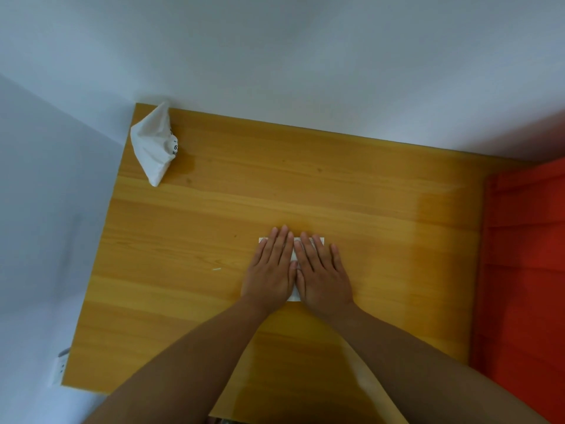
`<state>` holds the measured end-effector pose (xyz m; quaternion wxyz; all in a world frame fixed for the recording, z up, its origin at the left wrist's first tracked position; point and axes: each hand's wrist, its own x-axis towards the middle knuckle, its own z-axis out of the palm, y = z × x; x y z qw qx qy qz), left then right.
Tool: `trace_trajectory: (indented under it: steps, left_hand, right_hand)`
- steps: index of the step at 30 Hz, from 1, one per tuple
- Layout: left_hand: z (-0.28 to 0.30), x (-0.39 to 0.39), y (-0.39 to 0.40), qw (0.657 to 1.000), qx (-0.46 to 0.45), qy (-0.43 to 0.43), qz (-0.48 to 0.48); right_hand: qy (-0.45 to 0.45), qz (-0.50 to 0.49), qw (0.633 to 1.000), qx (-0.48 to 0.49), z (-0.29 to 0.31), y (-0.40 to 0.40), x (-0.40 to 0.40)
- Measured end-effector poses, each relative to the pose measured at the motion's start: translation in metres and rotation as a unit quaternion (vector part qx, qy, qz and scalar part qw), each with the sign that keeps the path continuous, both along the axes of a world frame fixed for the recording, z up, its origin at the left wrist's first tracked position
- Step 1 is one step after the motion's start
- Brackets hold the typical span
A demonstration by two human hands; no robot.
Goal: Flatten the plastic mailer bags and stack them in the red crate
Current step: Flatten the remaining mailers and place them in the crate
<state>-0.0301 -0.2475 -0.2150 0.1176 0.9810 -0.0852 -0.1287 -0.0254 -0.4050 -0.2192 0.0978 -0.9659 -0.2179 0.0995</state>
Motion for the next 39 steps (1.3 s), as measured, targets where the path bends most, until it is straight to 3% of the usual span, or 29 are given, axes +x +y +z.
trace_trajectory:
  steps: [5,7,9,13,15,18,20,23,25,28,31,39]
  left_hand:
    - [0.010,0.001,0.004,1.000,0.011,0.022,-0.005]
    - [0.014,0.002,0.005,0.998,0.001,0.026,0.053]
    - [0.022,0.002,0.004,0.992,-0.006,0.065,0.113]
    - [0.045,0.013,0.002,0.990,-0.057,0.100,0.078]
    - [0.063,0.030,0.003,0.993,-0.097,0.038,0.061]
    - [0.089,0.046,0.004,0.980,-0.093,-0.176,0.023]
    - [0.101,0.039,0.003,0.967,-0.080,-0.238,-0.035]
    - [0.086,0.009,0.005,0.973,-0.089,-0.177,-0.117]
    - [0.065,-0.008,0.002,0.982,-0.112,-0.112,-0.101]
    - [0.033,-0.014,-0.014,0.994,-0.100,-0.042,-0.030]
    - [0.012,-0.017,-0.026,0.999,-0.045,0.009,-0.020]
    - [0.001,-0.020,-0.025,0.998,-0.025,0.044,-0.024]
  right_hand:
    - [0.041,0.005,0.999,-0.016,0.015,0.000,0.004]
    - [0.054,-0.014,0.998,-0.023,0.020,-0.004,0.012]
    - [0.098,-0.032,0.993,-0.059,0.034,-0.009,0.022]
    - [0.222,0.003,0.974,-0.049,0.063,-0.009,0.044]
    - [0.119,0.036,0.992,0.000,0.079,-0.011,0.054]
    - [-0.129,0.013,0.990,0.063,0.096,-0.024,0.063]
    - [-0.185,0.026,0.980,0.070,0.103,-0.035,0.057]
    - [-0.088,0.107,0.990,0.023,0.085,-0.051,0.025]
    - [0.013,0.129,0.992,0.003,0.067,-0.059,0.002]
    - [0.033,0.081,0.996,0.013,0.048,-0.057,-0.005]
    - [0.064,0.045,0.997,-0.005,0.035,-0.048,-0.005]
    - [0.105,0.022,0.994,-0.022,0.019,-0.047,-0.013]
